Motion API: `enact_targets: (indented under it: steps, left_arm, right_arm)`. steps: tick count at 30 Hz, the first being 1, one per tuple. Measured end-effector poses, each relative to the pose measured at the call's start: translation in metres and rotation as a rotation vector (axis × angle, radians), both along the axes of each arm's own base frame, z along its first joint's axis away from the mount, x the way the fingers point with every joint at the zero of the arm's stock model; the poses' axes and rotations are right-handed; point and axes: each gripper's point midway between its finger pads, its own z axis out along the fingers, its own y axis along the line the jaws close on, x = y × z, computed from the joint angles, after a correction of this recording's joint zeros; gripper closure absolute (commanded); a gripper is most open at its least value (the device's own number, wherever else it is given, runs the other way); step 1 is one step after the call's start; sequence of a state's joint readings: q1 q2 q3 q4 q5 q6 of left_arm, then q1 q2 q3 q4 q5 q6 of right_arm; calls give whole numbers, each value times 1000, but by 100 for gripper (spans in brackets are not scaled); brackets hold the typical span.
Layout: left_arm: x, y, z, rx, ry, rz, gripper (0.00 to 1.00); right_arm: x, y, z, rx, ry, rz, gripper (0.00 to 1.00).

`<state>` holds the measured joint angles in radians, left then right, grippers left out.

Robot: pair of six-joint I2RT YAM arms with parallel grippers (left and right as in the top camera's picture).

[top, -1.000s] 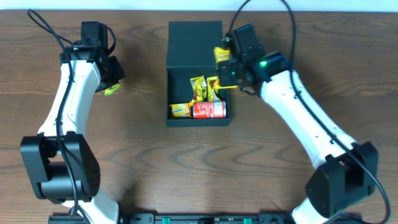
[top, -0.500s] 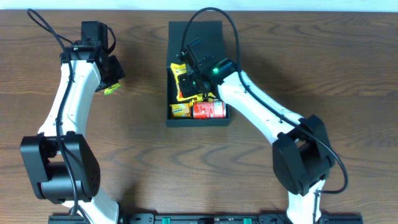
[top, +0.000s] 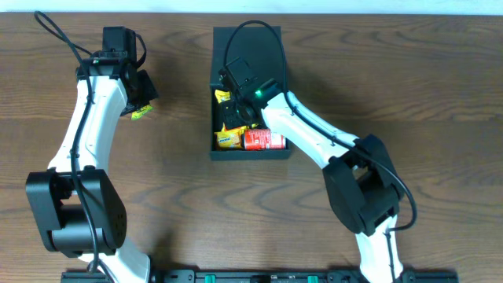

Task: Pack container
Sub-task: 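Carry the Julie's Peanut Butter packet into the box with the right gripper, then withdraw the right arm and place the green wafer packet in the box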

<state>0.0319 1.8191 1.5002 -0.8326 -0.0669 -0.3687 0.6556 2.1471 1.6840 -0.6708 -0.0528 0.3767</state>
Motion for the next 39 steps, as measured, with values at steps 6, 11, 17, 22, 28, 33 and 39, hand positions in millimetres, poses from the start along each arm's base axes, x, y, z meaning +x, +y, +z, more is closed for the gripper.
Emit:
enact_targets:
  steps: [6,11,17,22,28,33,39]
  left_arm:
    - [0,-2,0,-12,0,-5,94]
    - [0,-3,0,-15,-1,-5,94]
    - [2,-3,0,-14,-6,-5,94]
    - [3,-3,1,-14,-12,-5,94]
    - [5,-3,1,-13,-20,-5,94]
    - [5,-3,2,-14,-23,-7,94]
    - [12,-36,8,-8,-43,-90,94]
  right_arm:
    - [4,-12,-11,-16,32,-54,99]
    - [14,-35,-22,-43,58,-114,98]
    - [17,-41,-22,-43,60,-127,98]
    - [17,-40,-22,-42,60,-128,83]
    - [19,-38,-20,-33,56,-123,71]
    - [28,-27,16,5,28,-90,77]
    - [57,-44,151,43,-237,-81,63]
